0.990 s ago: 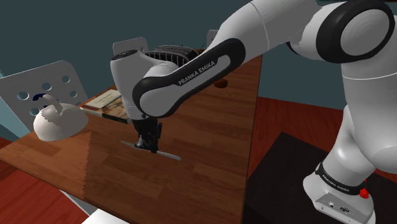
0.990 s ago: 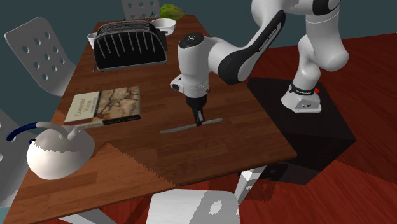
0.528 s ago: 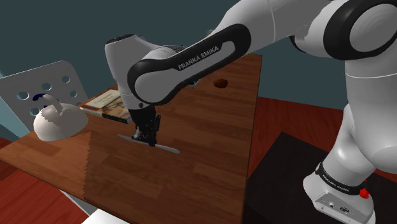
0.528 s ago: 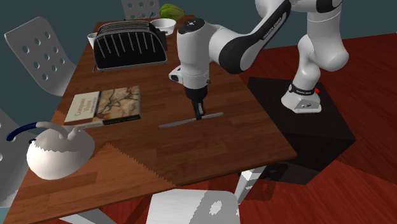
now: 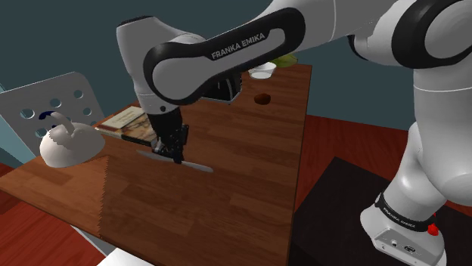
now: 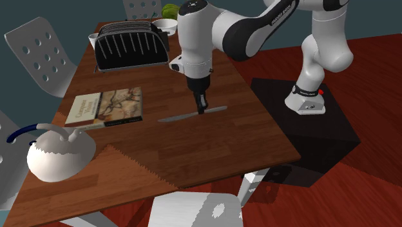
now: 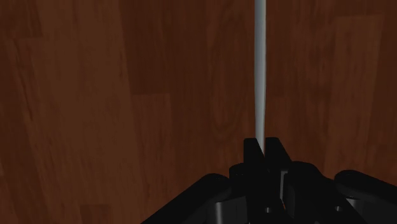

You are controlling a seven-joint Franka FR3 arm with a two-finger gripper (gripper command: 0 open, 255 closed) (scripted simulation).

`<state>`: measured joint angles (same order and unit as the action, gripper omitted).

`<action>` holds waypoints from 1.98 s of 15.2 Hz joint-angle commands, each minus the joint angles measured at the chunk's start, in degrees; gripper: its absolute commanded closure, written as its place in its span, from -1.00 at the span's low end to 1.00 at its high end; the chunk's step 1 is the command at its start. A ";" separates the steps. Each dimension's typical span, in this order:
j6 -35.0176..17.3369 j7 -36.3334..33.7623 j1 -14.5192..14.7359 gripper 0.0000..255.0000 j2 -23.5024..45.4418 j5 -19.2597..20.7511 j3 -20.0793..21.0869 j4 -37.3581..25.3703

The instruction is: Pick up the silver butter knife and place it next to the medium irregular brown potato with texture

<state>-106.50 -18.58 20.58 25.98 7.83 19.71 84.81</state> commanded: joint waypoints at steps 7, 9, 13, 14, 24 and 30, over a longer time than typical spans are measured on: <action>5.16 0.22 0.22 1.00 -0.83 -0.38 0.23 -4.36; 3.53 2.47 -2.12 1.00 -4.11 -1.39 -0.06 0.39; 0.99 7.37 -6.30 1.00 -9.89 -3.27 -1.09 8.37; 0.48 8.66 -7.27 1.00 -11.18 -3.70 -1.42 10.09; -2.77 22.14 -15.58 1.00 -21.07 -6.59 -6.22 22.68; -3.65 30.35 -19.86 1.00 -24.40 -7.07 -10.01 26.73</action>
<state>-110.08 10.45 1.34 2.26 0.84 10.27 110.80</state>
